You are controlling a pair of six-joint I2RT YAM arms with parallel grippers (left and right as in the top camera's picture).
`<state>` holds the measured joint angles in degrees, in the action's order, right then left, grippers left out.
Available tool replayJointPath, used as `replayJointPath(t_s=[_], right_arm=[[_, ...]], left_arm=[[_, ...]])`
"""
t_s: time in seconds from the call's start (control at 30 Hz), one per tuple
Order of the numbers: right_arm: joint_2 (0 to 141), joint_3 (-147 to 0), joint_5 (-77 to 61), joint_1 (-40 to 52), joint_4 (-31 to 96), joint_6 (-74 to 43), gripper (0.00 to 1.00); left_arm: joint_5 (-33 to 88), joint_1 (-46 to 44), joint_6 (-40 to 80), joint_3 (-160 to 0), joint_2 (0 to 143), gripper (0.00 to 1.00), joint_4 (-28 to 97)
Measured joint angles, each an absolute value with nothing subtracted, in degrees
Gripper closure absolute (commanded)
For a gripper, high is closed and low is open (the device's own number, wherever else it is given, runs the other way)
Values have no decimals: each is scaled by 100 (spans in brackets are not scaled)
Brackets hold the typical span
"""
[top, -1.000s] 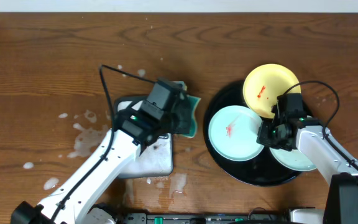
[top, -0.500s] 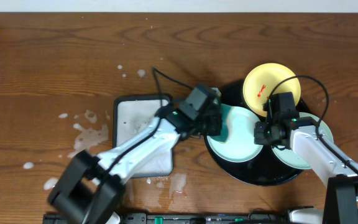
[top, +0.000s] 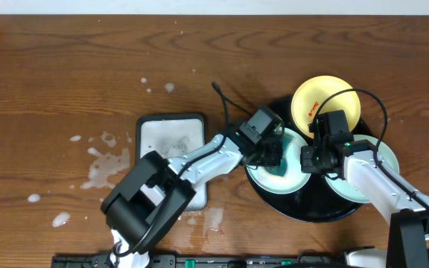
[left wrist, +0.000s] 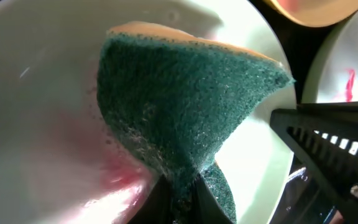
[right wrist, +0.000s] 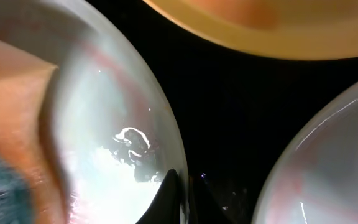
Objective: Clean dirty plates on tray and stack at the side
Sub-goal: 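Move the sponge with the left gripper onto the right-held light blue plate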
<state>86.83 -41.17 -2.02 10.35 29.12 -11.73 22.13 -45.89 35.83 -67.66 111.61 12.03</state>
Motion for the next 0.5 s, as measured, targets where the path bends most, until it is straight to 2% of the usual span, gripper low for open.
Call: replayJointPath(t_s=[0.33,0.5], right_arm=[[8683,-4119,-438,1041,2969,-1229,99],[8683,-4119,-556,1103,2993,-1271,99]], left_arm=[[322,-4768,3616,-7446,11166,92,3304],[145,-4757,3599,-7555,11225,93,3492]])
